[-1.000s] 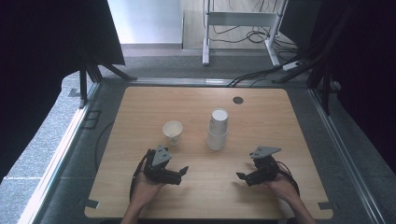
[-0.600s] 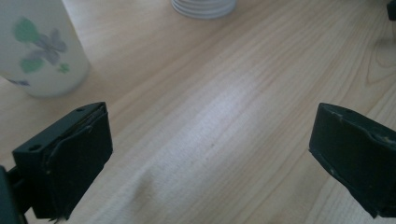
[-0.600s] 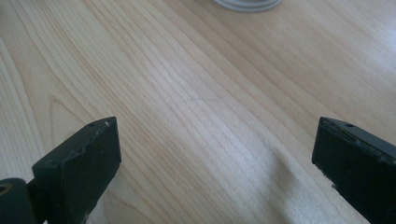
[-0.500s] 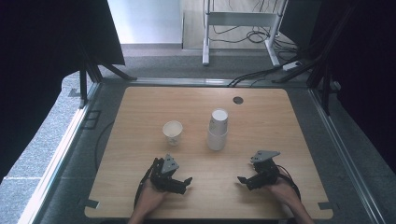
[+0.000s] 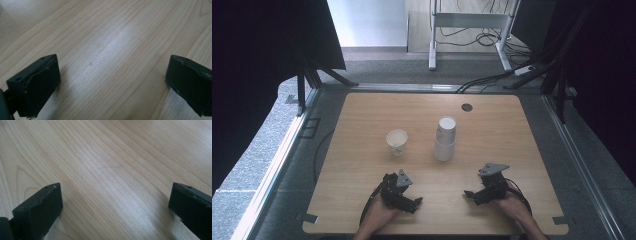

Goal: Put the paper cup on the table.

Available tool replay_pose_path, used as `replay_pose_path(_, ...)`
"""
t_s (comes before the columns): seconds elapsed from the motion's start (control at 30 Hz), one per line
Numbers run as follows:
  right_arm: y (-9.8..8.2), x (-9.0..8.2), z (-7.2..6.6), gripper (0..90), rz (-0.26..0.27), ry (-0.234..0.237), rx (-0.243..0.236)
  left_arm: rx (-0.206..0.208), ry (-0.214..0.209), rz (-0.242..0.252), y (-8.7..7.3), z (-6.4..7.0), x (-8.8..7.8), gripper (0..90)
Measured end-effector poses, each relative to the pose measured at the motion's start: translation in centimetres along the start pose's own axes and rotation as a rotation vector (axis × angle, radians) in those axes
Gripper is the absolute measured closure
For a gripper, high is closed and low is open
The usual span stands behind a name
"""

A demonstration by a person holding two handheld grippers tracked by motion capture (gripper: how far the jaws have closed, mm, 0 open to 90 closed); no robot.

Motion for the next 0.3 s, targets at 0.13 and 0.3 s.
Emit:
replay_pose_path(0.13, -0.01, 0.01, 0.01, 0.0, 0.002, -0.001, -0.002, -0.001, 0.0, 0.0, 0.0, 0.0, 0.0, 0.0)
replay_pose_path(0.3, -0.03, 0.0, 0.01, 0.0, 0.002, 0.0, -0.002, -0.004, 0.004, 0.0, -0.02, 0.02, -0.01, 0.0)
Point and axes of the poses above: each handheld gripper's, and its own axes: x roughly forward along the jaws, y roughly out of its top, z roughly to its right, the point moved 8 cm from there along x, roughly forward along the jaws, and after that the axes turned 7 degrees about -x, right-handed, at the moved point
